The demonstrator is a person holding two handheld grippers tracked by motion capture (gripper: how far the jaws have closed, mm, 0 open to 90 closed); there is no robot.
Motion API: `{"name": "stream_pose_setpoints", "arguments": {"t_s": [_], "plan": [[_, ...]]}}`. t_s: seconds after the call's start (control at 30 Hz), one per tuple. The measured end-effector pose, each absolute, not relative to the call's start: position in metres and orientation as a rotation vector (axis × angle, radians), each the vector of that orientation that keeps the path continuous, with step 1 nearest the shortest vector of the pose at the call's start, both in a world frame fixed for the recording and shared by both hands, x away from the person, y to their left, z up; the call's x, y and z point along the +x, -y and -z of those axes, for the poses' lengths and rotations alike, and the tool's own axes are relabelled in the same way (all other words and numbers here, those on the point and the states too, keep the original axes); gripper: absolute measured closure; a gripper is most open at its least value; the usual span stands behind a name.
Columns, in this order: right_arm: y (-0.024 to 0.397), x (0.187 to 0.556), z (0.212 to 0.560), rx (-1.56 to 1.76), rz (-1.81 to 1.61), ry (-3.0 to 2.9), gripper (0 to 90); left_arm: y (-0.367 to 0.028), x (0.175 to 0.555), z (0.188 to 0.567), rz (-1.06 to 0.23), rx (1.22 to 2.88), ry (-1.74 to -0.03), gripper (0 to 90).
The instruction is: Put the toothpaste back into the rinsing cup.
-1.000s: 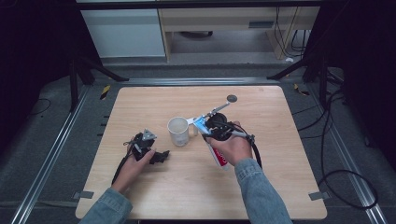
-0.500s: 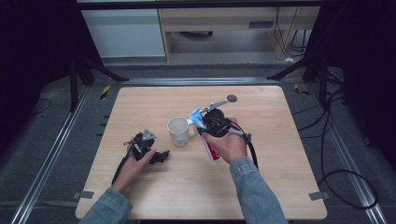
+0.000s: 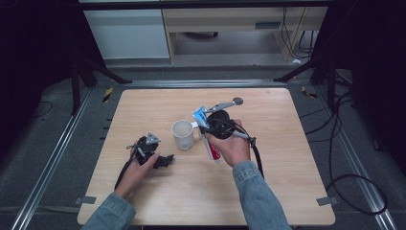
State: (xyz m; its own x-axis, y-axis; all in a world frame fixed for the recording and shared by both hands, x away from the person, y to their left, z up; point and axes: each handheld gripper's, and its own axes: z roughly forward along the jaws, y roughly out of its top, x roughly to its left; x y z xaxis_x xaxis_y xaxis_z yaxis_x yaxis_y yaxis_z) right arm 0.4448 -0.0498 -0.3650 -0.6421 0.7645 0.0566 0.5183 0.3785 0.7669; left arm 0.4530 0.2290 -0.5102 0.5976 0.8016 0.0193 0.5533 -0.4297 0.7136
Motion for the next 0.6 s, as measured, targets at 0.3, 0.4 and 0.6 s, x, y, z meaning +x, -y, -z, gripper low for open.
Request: {"name": "stream_pose_setpoints", "arguments": {"t_s": [0.3, 0.4, 0.6], "plan": [[0.041, 0.445, 0.365, 1.11, -1.183, -2.284, 72.4, -0.229, 0.453, 0.51, -0.472, 2.148, -1.067, 0.0], [0.041, 0.446, 0.364, 1.113, -1.2, -2.266, 72.4, -0.229, 0.453, 0.51, -0.472, 2.148, -1.066, 0.0], [0.038, 0.448, 0.357, 1.107, -1.243, -2.22, 72.3, -0.229, 0.453, 0.51, -0.471, 2.143, -1.07, 0.0]]}}
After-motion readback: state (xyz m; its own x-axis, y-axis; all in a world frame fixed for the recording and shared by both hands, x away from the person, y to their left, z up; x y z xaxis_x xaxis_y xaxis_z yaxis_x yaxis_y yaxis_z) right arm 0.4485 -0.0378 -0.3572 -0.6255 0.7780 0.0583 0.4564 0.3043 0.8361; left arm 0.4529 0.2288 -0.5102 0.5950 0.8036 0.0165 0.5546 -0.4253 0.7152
